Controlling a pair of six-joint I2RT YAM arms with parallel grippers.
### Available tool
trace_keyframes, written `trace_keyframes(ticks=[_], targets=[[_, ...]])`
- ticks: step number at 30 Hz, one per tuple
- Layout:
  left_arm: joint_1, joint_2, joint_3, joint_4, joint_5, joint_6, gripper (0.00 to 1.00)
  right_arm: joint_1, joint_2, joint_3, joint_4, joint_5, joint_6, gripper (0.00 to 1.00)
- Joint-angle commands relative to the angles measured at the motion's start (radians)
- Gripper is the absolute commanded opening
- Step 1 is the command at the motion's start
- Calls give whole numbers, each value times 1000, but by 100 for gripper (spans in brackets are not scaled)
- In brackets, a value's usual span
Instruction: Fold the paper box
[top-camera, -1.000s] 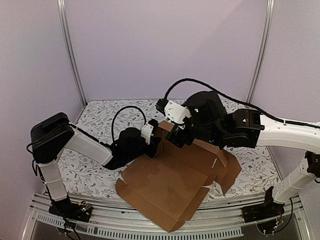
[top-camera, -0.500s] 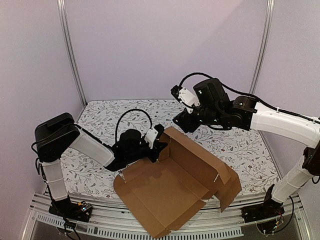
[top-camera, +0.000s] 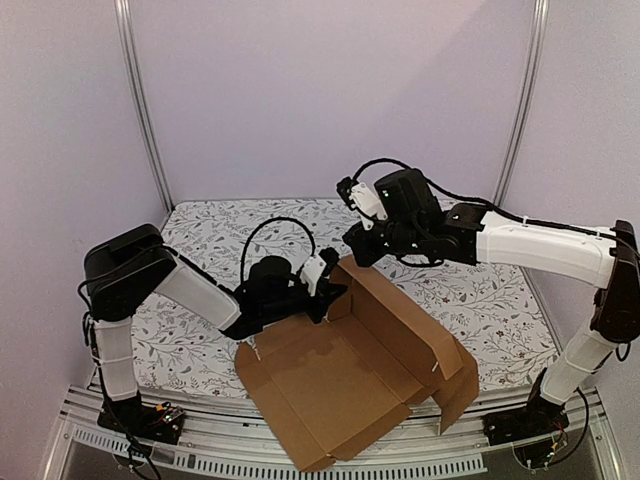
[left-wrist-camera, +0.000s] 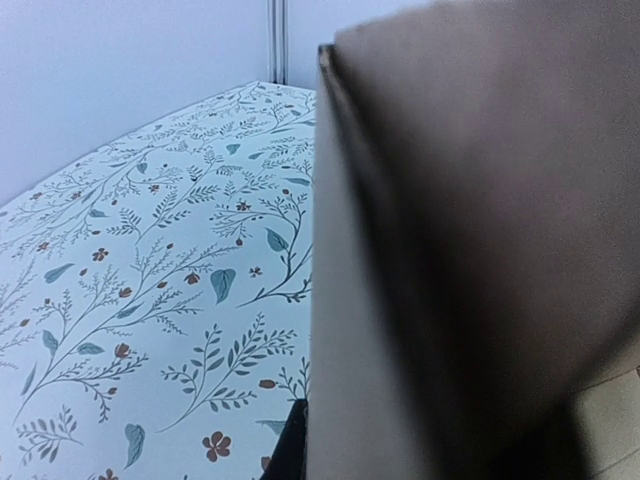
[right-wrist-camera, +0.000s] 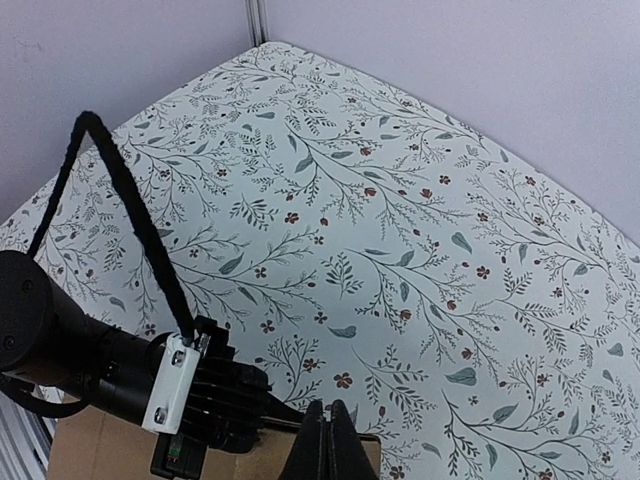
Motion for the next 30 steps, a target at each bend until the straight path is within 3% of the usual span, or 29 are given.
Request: trace_keyframes(ticks=[1, 7, 16, 25, 30], targets=[[6, 24, 12, -18, 13, 2, 3, -6, 37, -57, 71, -46, 66, 0], [6, 26, -1, -7, 11, -18, 6, -5, 62, -117, 122, -81, 127, 0], [6, 28, -44, 55, -16, -44, 27, -5, 77, -156, 135, -80, 149, 0], [9, 51, -76, 144, -69, -48, 30, -5, 71, -163, 133, -86, 150, 0], [13, 61, -120, 288, -60, -81, 31, -5, 66, -166, 133, -95, 151, 0]])
